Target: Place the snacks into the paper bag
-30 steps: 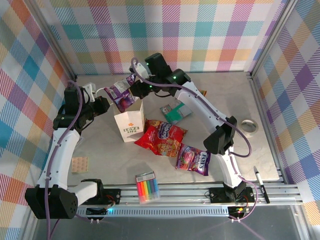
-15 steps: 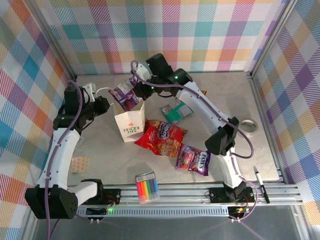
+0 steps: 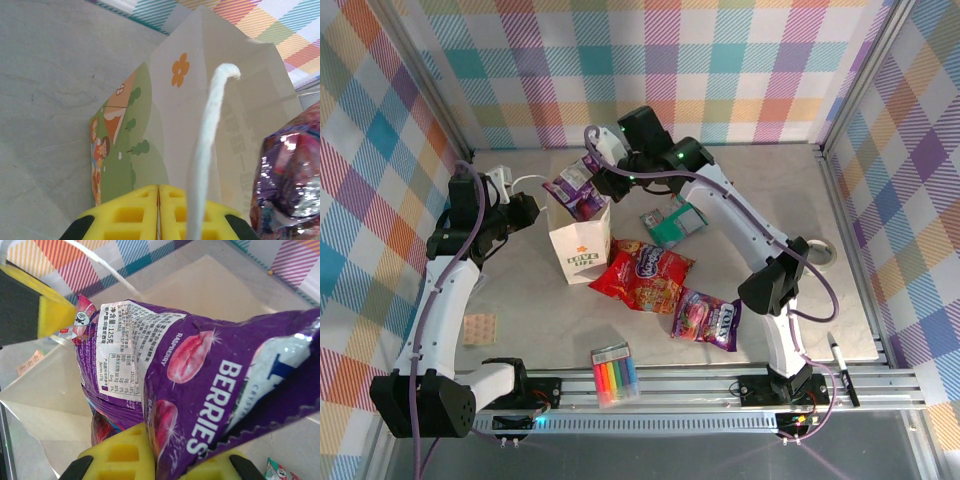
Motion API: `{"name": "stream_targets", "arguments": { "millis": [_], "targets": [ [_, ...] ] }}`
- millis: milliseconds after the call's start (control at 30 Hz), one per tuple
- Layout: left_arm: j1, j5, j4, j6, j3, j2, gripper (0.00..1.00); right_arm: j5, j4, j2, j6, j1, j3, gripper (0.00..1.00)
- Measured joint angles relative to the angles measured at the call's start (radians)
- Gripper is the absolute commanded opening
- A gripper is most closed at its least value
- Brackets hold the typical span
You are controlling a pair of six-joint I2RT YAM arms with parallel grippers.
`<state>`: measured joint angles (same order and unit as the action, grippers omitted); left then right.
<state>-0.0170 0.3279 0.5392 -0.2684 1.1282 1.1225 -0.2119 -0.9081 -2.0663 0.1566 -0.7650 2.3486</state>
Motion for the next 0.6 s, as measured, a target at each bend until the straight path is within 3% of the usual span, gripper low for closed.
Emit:
{"name": "stream_targets", "arguments": {
  "millis": [300,600],
  "targets": [
    [0.0,0.0,0.0,0.0,0.0,0.0,0.09,0.018,-0.015,0.0,0.042,0.0,0.0,0.13],
    [0.0,0.0,0.0,0.0,0.0,0.0,0.09,-0.084,-0.082,-0.003,0.116,-0.005,0.002,0.13]
  ]
}}
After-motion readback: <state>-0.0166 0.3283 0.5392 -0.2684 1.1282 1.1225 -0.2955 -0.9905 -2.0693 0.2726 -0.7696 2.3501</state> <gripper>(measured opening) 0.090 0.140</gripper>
